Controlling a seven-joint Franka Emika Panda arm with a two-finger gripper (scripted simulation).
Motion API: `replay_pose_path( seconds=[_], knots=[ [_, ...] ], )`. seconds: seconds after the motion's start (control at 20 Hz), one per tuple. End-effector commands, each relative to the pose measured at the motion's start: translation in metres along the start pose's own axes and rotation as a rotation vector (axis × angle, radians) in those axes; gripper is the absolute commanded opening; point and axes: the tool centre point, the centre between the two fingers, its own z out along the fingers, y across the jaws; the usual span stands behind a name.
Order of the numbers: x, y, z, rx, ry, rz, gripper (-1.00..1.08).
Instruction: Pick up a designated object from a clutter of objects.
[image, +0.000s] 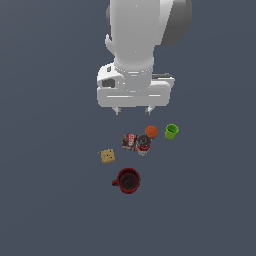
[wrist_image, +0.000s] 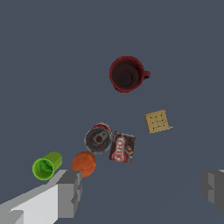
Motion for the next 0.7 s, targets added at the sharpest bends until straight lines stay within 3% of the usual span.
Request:
replay_pose_path(
  seconds=[0.0, 0.4, 0.65],
  knots=[
    [0.0, 0.0, 0.0, 0.0, 0.0, 0.0, 1.0],
    [0.007, -0.025, -0.005, -0.011, 0.021, -0.03, 1.0],
    [0.007, -0.026, -0.005, -0.012, 0.022, -0.03, 1.0]
  ],
)
